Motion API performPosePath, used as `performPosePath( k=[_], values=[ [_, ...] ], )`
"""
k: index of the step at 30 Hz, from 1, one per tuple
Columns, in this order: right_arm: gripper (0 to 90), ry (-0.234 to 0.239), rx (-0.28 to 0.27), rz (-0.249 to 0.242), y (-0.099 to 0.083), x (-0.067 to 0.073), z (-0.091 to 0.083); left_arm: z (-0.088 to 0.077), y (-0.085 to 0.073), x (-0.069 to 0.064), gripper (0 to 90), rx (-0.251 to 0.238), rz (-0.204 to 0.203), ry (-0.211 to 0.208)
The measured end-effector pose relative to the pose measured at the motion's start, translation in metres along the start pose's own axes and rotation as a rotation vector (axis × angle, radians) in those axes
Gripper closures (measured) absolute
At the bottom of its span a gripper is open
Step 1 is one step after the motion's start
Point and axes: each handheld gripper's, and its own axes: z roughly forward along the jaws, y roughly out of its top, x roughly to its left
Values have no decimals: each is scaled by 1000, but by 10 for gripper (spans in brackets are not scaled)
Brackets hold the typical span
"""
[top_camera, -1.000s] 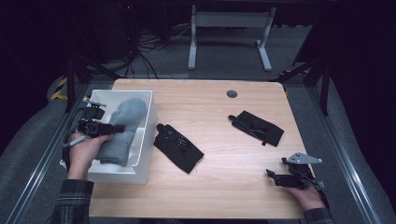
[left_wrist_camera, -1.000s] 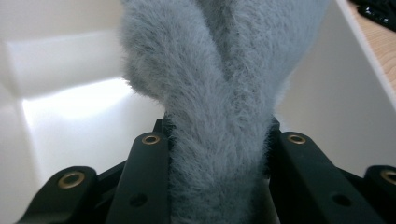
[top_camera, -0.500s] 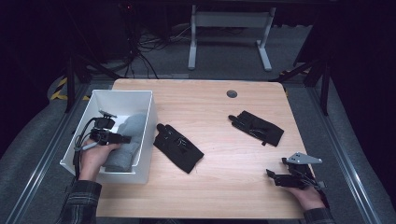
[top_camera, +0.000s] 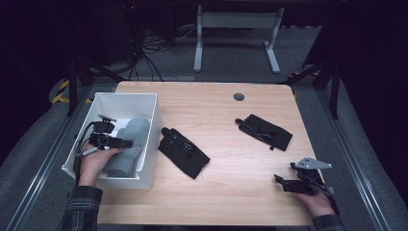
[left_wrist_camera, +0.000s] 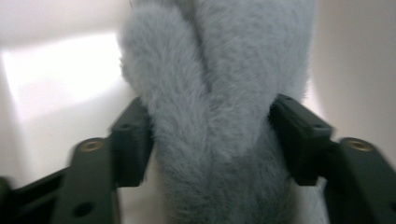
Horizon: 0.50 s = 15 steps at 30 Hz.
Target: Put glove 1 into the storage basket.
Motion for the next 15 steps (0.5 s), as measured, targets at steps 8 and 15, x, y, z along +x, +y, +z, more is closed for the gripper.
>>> performPosePath(
  k=[8,15],
  values=[
    [164,-1,0,1,0,0,0,-18,6,-10,183,-67,35,7],
    [164,-1,0,1,0,0,0,-43,13,-22,169,-143,63,-5]
  ],
)
